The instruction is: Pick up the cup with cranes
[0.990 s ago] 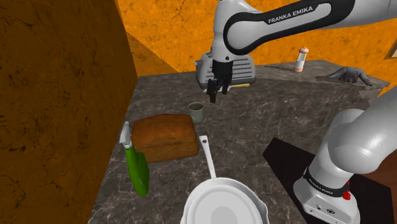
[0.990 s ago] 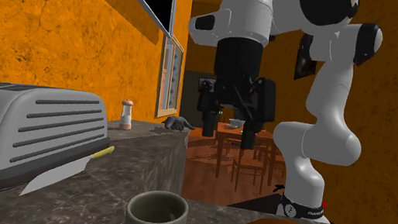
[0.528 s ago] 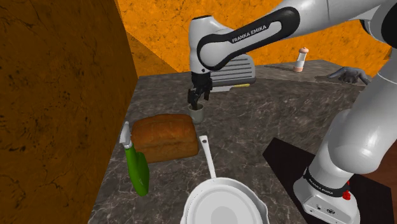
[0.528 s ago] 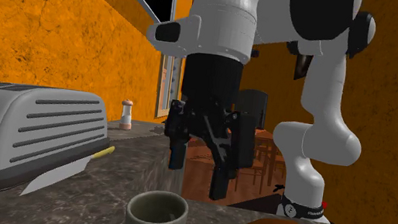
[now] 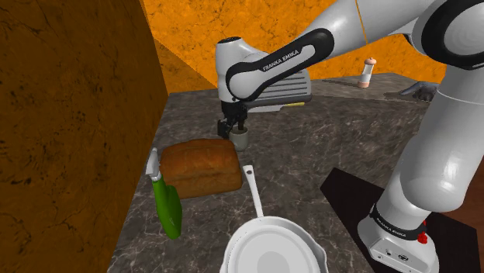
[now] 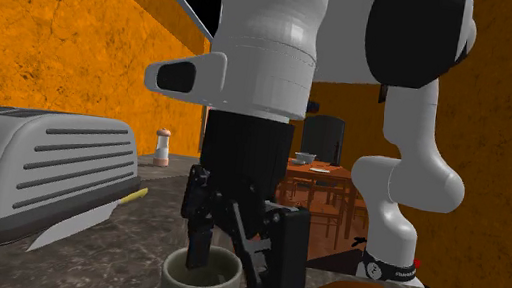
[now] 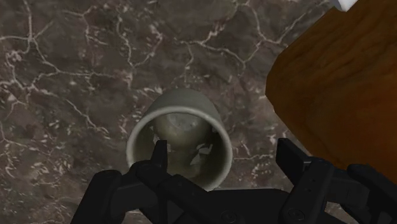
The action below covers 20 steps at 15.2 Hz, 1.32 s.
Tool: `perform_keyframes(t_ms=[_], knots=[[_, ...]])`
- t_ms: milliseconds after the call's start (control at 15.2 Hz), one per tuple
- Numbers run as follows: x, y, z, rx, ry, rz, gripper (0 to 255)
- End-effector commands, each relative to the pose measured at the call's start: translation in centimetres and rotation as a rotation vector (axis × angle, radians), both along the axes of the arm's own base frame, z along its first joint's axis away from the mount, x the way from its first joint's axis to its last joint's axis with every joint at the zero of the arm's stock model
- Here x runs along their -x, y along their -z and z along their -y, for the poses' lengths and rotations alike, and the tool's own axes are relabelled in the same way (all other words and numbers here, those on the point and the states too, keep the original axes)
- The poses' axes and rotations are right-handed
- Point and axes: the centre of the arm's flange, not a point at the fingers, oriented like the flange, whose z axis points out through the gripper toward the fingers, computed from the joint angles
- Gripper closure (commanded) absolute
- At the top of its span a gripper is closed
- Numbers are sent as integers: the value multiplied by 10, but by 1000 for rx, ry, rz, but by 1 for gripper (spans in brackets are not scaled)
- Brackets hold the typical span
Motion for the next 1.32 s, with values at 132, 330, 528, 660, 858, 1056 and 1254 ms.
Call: perform_keyframes(t_ms=[132, 330, 528, 660, 858, 1056, 1254], knots=[[1, 20, 0, 0, 0, 0, 0], [4, 19, 1, 0, 0, 0, 255], [4, 21, 0, 0, 0, 0, 255], [4, 21, 1, 0, 0, 0, 255], [1, 20, 0, 0, 0, 0, 255], [1, 4, 0, 0, 0, 0, 255], [1, -12, 0, 0, 0, 0, 255]])
